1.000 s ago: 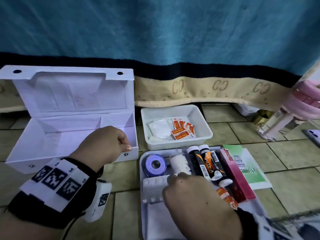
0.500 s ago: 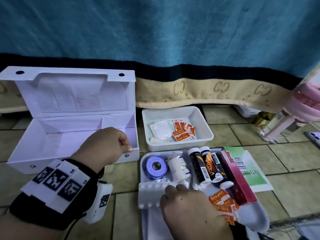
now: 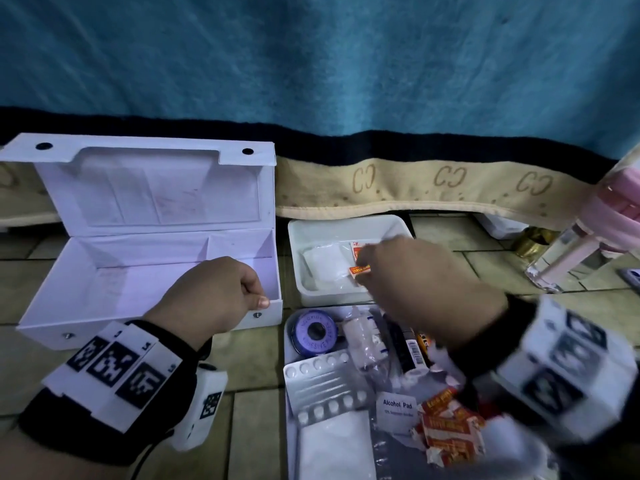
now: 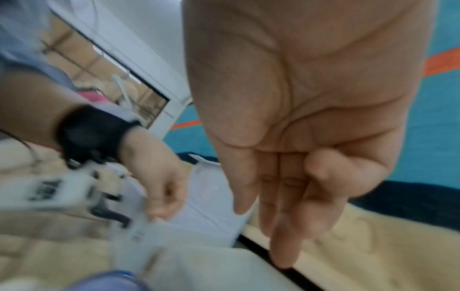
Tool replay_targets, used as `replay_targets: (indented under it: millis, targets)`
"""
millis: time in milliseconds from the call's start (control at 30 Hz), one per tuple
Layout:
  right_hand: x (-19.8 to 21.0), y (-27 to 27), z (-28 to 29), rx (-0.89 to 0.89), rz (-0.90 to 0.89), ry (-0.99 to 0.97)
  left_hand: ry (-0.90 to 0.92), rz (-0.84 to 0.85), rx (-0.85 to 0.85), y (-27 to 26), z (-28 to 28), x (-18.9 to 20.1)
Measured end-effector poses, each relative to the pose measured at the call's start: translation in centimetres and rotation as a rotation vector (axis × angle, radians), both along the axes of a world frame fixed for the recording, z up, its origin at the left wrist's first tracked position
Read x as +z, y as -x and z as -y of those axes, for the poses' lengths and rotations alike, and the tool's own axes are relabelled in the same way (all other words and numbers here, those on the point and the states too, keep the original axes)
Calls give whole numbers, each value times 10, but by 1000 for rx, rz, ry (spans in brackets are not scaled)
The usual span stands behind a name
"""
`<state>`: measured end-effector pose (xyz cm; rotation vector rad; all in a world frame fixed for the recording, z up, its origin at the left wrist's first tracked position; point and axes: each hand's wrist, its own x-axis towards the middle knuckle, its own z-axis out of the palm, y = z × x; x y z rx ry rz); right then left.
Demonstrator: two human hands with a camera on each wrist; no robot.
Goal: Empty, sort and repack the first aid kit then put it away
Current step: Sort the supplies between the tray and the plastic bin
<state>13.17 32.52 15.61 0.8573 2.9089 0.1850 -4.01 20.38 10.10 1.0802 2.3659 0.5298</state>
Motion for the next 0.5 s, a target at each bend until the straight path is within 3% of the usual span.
replay_targets:
  millis: [133,300,500]
  targets:
    - [-7,38,-52,-13,163,82,-5,0,-5,0,1,0]
    - [-39,64,-64,26,277,201,-24,30,8,3,2,-3]
    - [-52,78,-66,81,337,-96,-31,39,10,3,2,-4]
